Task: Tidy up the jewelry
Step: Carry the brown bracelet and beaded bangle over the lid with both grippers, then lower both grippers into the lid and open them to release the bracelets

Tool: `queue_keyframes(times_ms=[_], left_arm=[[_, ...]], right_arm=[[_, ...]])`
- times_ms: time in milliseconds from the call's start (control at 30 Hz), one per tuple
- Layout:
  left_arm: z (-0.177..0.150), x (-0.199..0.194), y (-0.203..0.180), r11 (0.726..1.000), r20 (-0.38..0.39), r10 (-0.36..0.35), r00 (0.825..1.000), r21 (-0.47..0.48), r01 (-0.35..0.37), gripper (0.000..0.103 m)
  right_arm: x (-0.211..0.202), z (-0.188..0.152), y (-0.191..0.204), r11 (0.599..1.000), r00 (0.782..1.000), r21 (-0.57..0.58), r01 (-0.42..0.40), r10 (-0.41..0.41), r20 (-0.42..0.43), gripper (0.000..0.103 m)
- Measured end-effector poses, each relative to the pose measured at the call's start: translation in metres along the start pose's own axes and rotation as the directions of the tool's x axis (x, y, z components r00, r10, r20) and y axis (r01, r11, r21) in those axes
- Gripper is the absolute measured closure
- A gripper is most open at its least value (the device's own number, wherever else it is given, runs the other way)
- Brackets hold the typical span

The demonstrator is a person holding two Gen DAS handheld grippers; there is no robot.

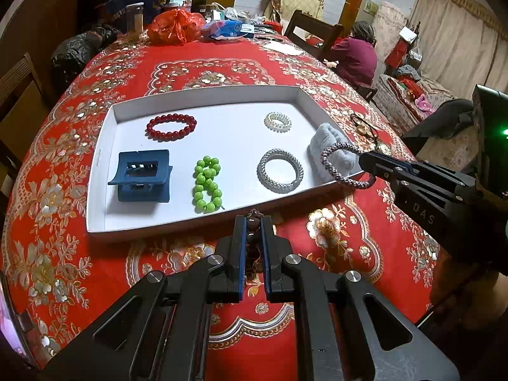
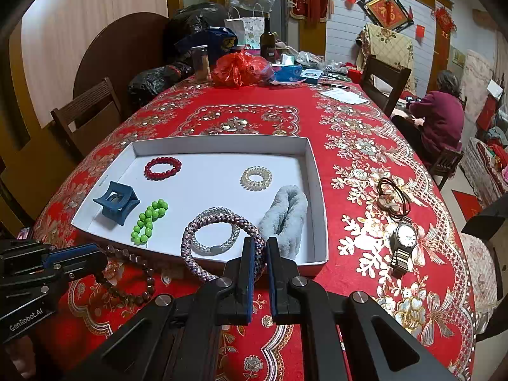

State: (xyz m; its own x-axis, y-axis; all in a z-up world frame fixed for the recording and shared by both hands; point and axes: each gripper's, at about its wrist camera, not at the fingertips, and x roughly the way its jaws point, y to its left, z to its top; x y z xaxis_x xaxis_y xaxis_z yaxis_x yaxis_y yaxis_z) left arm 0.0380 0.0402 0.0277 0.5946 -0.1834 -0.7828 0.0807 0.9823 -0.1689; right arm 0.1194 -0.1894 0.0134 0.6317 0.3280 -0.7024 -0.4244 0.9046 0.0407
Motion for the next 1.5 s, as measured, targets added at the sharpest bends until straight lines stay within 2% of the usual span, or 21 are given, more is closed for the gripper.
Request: queue_keyframes(times_ms=[700, 900, 1067, 1200, 1333, 1500], left_arm=[[0.001, -0.004, -0.002, 1.000, 0.013, -0.013, 1.000, 0.003, 0.013, 0.096], [0.027, -0.025, -0.009, 0.995, 0.044, -0.091, 0.995, -0.026, 0.092, 0.096], [0.060, -0.042, -0.011, 0.995, 0.101, -0.097, 0.990, -0.022, 0.099, 0.096], [0.093, -0.029, -0.008, 0.998, 0.095, -0.059, 0.994, -0.004, 0.060, 0.096], [0.115, -0.005, -0.007, 0.999, 0.073, 0.001, 0.997, 0.043, -0.004, 0.096], [0.126, 0.031, 0.001, 0.998, 0.033, 0.054, 0.998, 0.028, -0.055, 0.096]], right_arm=[[-0.006, 0.001, -0.001, 1.000, 1.000, -0.007, 0.013, -0.013, 0.008, 0.097], [-0.012, 0.009, -0.007, 1.000, 1.000, 0.025, 0.013, -0.014, 0.022, 0.097], [-0.017, 0.029, -0.010, 0.999, 0.999, 0.033, -0.022, 0.021, 0.039, 0.097], [-0.015, 0.055, -0.013, 0.999, 0.999, 0.033, -0.027, 0.025, 0.047, 0.097], [0.008, 0.077, -0.019, 0.995, 0.998, 0.079, -0.058, 0.057, 0.017, 0.097], [0.043, 0.079, -0.024, 0.993, 0.999, 0.111, -0.032, 0.034, -0.011, 0.097]])
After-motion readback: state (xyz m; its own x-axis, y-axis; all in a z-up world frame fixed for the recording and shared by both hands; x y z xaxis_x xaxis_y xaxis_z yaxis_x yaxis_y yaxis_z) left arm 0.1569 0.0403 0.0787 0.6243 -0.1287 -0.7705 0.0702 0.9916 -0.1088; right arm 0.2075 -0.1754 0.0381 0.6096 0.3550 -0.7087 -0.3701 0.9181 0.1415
